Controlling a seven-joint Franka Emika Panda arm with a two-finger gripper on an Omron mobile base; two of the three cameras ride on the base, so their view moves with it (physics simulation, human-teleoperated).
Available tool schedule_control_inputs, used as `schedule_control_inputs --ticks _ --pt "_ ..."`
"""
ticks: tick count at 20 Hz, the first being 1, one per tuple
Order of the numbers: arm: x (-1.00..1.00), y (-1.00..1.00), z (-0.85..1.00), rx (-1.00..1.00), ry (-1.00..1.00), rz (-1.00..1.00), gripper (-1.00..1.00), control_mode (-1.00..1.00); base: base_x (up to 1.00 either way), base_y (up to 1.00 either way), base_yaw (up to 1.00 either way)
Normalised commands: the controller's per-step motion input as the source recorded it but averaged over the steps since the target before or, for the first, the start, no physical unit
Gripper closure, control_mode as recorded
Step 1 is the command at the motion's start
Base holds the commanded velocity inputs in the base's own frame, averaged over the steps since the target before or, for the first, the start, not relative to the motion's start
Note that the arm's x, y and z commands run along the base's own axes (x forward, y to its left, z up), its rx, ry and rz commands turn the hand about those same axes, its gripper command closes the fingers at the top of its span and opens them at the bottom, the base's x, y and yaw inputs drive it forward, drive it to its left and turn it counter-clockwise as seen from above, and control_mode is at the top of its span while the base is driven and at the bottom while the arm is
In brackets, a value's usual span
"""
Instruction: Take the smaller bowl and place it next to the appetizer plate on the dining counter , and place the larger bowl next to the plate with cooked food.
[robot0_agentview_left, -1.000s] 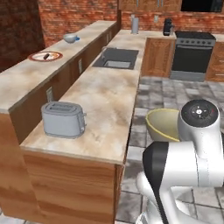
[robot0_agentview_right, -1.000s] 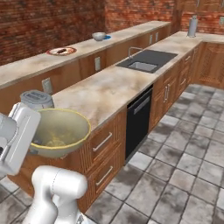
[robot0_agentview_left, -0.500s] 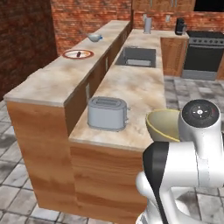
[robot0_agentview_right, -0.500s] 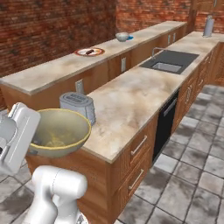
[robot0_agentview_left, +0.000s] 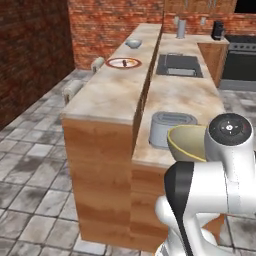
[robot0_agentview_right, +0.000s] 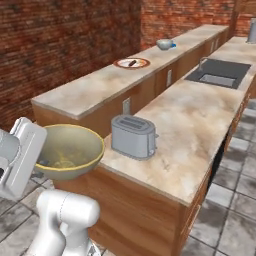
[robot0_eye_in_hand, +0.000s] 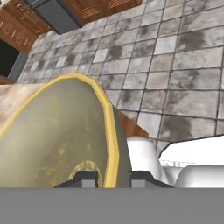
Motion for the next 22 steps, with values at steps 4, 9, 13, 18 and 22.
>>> schedule_control_inputs --ticks 4,9,13,18,22 --pt "0.00 0.00 0.00 0.00 0.00 0.00 1.00 1.00 0.15 1.00 -0.16" --pt "0.00 0.00 0.00 0.00 0.00 0.00 1.00 1.00 0.14 1.00 -0.28" --pt "0.00 0.00 0.00 0.00 0.00 0.00 1.00 1.00 0.02 0.96 -0.41" --pt "0.00 0.00 0.00 0.00 0.00 0.00 1.00 1.00 0.05 0.90 -0.49" --pt "0.00 0.00 0.00 0.00 0.00 0.00 1.00 1.00 0.09 0.90 -0.47"
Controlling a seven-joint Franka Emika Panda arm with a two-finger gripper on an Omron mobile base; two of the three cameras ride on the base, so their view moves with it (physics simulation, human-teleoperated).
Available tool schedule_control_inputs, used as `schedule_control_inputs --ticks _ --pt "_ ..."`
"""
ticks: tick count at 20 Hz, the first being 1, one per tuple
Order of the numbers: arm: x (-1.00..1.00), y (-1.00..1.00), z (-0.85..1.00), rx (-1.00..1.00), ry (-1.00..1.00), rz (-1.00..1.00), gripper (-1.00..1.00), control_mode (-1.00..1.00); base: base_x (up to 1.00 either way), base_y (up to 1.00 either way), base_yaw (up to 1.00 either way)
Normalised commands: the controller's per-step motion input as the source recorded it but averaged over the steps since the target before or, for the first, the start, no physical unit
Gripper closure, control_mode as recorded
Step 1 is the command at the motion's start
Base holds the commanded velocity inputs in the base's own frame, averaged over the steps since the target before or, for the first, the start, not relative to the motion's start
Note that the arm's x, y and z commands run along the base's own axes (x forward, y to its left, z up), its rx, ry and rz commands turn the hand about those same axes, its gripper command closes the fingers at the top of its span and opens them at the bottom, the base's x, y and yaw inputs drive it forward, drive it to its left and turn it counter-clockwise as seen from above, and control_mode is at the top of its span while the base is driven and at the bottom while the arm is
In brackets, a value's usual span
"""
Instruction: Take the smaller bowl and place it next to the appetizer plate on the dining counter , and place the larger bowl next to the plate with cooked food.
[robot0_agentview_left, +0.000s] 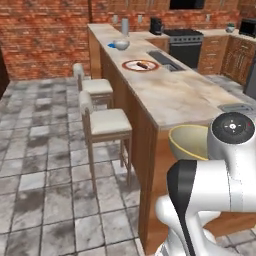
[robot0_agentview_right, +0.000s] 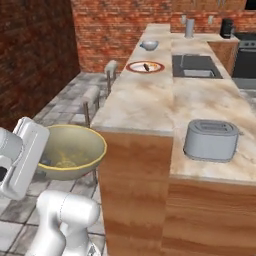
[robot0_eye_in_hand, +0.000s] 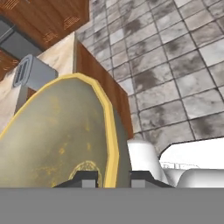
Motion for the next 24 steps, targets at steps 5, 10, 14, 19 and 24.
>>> schedule_control_inputs --ticks 5,10,14,19,24 --pt "0.00 0.00 0.00 0.00 0.00 0.00 1.00 1.00 0.09 0.84 -0.55" --pt "0.00 0.00 0.00 0.00 0.00 0.00 1.00 1.00 0.12 0.85 -0.56" --pt "0.00 0.00 0.00 0.00 0.00 0.00 1.00 1.00 0.27 0.84 -0.54" --pt "0.00 0.00 0.00 0.00 0.00 0.00 1.00 1.00 0.38 0.96 -0.44" --pt "0.00 0.00 0.00 0.00 0.00 0.00 1.00 1.00 0.26 0.95 -0.35"
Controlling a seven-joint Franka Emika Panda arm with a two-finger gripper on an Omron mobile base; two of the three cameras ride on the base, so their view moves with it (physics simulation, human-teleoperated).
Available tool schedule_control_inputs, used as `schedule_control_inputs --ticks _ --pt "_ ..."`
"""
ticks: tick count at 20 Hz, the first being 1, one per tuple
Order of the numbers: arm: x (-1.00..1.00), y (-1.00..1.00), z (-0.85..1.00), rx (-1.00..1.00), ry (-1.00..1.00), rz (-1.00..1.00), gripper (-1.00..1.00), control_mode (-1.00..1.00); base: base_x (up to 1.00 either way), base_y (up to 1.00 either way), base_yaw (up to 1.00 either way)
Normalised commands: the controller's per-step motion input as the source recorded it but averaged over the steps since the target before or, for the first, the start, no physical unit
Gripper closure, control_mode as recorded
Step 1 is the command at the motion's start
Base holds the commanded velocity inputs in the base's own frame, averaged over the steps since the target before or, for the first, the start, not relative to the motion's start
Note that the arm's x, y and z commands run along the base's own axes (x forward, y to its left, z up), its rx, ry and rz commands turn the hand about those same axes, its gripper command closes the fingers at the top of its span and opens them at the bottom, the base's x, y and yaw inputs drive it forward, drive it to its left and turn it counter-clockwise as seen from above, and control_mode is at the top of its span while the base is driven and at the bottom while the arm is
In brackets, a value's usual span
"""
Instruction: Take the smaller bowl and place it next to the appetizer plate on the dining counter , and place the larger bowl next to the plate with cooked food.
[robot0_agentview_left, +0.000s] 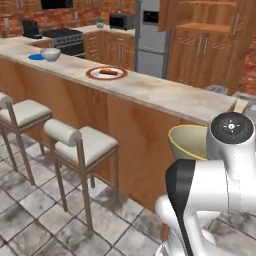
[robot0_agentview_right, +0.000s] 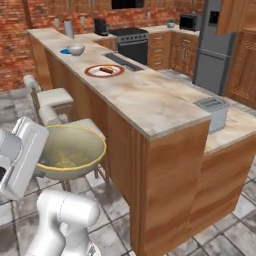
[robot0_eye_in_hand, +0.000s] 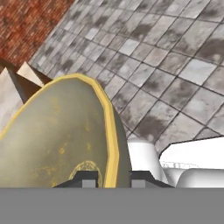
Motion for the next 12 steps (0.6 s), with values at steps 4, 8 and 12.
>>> schedule_control_inputs --ticks 4,8,12 --pt "0.00 0.00 0.00 0.00 0.00 0.00 1.00 1.00 0.21 0.84 -0.32" --pt "0.00 0.00 0.00 0.00 0.00 0.00 1.00 1.00 0.20 0.76 -0.28" --pt "0.00 0.00 0.00 0.00 0.00 0.00 1.00 1.00 0.24 0.60 -0.29"
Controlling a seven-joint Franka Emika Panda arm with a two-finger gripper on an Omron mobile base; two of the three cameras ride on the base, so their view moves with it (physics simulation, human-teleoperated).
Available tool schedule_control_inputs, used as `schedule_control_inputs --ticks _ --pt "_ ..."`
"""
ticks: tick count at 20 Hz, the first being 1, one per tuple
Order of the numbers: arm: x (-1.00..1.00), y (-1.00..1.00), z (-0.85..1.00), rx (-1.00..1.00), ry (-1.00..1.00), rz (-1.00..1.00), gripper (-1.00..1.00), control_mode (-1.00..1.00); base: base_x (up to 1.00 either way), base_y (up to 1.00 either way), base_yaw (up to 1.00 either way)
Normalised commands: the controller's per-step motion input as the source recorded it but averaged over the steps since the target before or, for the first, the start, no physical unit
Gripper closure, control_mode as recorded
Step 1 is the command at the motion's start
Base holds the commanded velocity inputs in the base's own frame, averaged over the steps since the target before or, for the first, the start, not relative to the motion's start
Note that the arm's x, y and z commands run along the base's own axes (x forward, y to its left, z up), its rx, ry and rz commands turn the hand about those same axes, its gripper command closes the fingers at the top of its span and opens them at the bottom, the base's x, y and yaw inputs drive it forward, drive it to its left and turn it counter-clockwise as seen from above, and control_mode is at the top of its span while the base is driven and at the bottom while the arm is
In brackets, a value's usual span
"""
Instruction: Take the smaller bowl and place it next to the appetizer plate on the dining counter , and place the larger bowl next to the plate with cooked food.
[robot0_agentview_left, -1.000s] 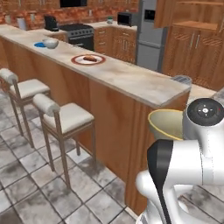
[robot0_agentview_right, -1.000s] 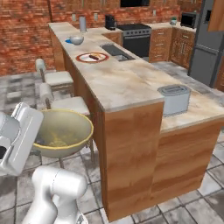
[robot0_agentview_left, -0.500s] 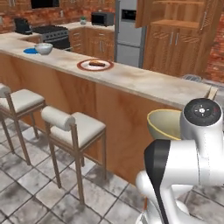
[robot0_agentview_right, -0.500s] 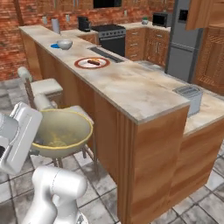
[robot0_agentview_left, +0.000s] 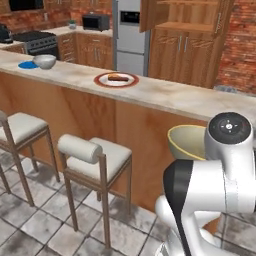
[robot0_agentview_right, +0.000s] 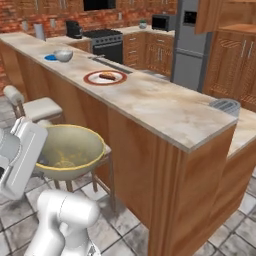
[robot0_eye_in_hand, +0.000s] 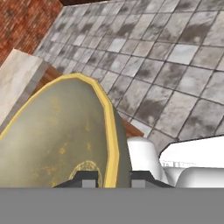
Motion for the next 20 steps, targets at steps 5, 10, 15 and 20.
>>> schedule_control_inputs --ticks 5,10,15,20 --pt "0.00 0.00 0.00 0.00 0.00 0.00 1.00 1.00 0.28 0.19 -0.29" --pt "0.00 0.00 0.00 0.00 0.00 0.00 1.00 1.00 0.32 0.32 -0.27" --pt "0.00 0.00 0.00 0.00 0.00 0.00 1.00 1.00 0.80 0.34 -0.16" --pt "0.00 0.00 0.00 0.00 0.00 0.00 1.00 1.00 0.68 0.33 -0.18"
